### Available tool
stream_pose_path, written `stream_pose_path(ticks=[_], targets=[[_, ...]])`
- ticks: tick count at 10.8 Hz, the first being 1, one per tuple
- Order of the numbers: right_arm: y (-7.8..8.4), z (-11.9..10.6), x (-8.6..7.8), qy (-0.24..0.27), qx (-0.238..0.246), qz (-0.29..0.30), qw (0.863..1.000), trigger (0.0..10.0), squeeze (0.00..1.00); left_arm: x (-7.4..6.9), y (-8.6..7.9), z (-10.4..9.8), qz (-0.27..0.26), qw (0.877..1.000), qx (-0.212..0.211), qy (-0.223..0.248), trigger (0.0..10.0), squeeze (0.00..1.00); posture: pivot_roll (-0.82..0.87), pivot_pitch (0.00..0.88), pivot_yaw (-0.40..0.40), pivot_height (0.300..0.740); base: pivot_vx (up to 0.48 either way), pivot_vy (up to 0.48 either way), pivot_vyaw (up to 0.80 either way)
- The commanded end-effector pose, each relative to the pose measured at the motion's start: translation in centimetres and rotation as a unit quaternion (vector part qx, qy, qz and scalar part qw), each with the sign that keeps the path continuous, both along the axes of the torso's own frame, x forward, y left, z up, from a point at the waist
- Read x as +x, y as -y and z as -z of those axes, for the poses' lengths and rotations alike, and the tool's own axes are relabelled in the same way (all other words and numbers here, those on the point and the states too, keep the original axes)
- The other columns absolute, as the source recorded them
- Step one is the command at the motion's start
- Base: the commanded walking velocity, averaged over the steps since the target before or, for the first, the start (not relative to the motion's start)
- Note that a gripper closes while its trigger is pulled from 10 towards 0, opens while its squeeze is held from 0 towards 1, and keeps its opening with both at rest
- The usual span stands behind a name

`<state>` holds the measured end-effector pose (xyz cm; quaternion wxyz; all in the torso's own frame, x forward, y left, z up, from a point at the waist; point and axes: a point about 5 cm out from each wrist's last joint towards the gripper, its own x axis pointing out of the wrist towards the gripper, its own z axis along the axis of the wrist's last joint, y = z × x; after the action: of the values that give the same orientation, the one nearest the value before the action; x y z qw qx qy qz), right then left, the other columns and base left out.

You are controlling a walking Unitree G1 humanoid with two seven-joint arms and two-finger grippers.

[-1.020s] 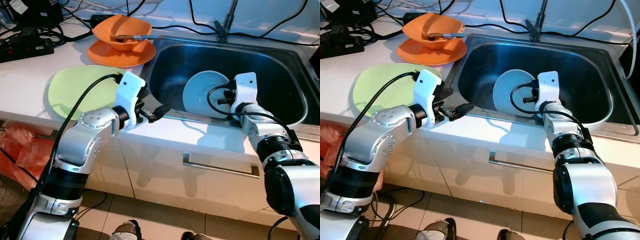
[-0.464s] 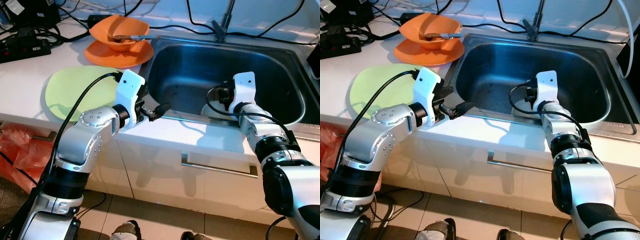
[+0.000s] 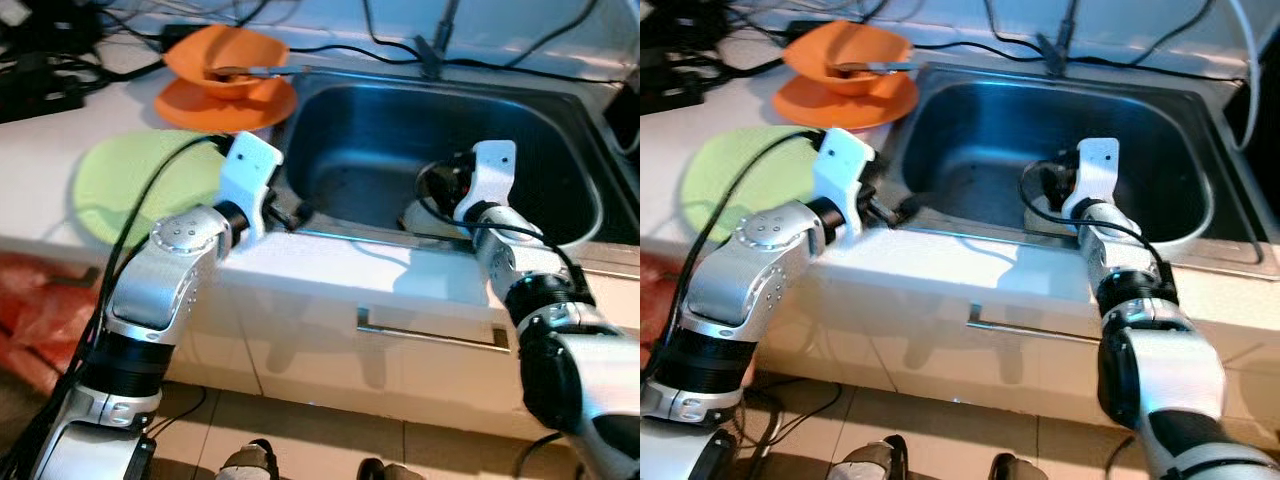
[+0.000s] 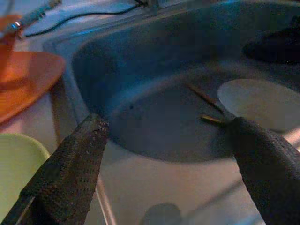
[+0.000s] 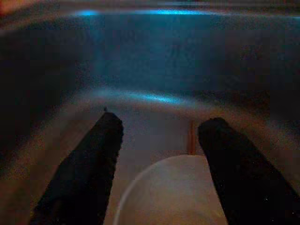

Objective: Kitchen organization

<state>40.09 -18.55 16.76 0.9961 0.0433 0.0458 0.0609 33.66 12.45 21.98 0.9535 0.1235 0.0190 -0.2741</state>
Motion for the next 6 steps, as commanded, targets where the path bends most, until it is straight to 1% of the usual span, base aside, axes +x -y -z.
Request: stream_pose_path(ticks=[1, 2, 3, 4, 5, 6], targets=[[-0.1, 1.1, -0.5, -0.010, 0.025, -0.005, 1.000, 10.0, 1.00, 0.4, -0.3, -0.6, -0.016, 0.999, 0.016, 0.035, 10.0, 0.00, 0.15, 0.132, -0.029, 0.740, 0.000, 0.000, 0.00], [-0.3, 0.3, -0.5, 0.019, 0.043, -0.012, 0.999, 10.0, 1.00, 0.8, -1.0, -1.3, -0.055, 0.996, -0.011, 0.068, 10.0, 0.00, 0.13, 0.117, -0.041, 0.740, 0.000, 0.000, 0.00], [-0.3, -0.2, -0.6, 0.034, 0.054, -0.013, 0.998, 10.0, 1.00, 0.9, -1.7, -1.8, -0.082, 0.992, 0.005, 0.099, 10.0, 0.00, 0.12, 0.112, -0.050, 0.740, 0.000, 0.000, 0.00], [-0.5, -1.3, -1.0, 0.064, 0.072, -0.018, 0.995, 10.0, 1.00, 1.2, -3.3, -2.5, -0.147, 0.978, 0.012, 0.147, 10.0, 0.00, 0.11, 0.104, -0.063, 0.740, 0.000, 0.000, 0.00], [-0.9, -2.0, -1.5, 0.079, 0.079, -0.027, 0.993, 10.0, 1.00, 1.2, -5.0, -3.0, -0.204, 0.963, 0.005, 0.176, 10.0, 0.00, 0.11, 0.098, -0.068, 0.740, 0.000, 0.000, 0.00], [-1.5, -2.0, -2.2, 0.076, 0.100, -0.044, 0.991, 10.0, 1.00, 1.1, -7.0, -2.9, -0.271, 0.946, -0.054, 0.169, 10.0, 0.00, 0.11, 0.090, -0.073, 0.740, 0.000, 0.000, 0.00]])
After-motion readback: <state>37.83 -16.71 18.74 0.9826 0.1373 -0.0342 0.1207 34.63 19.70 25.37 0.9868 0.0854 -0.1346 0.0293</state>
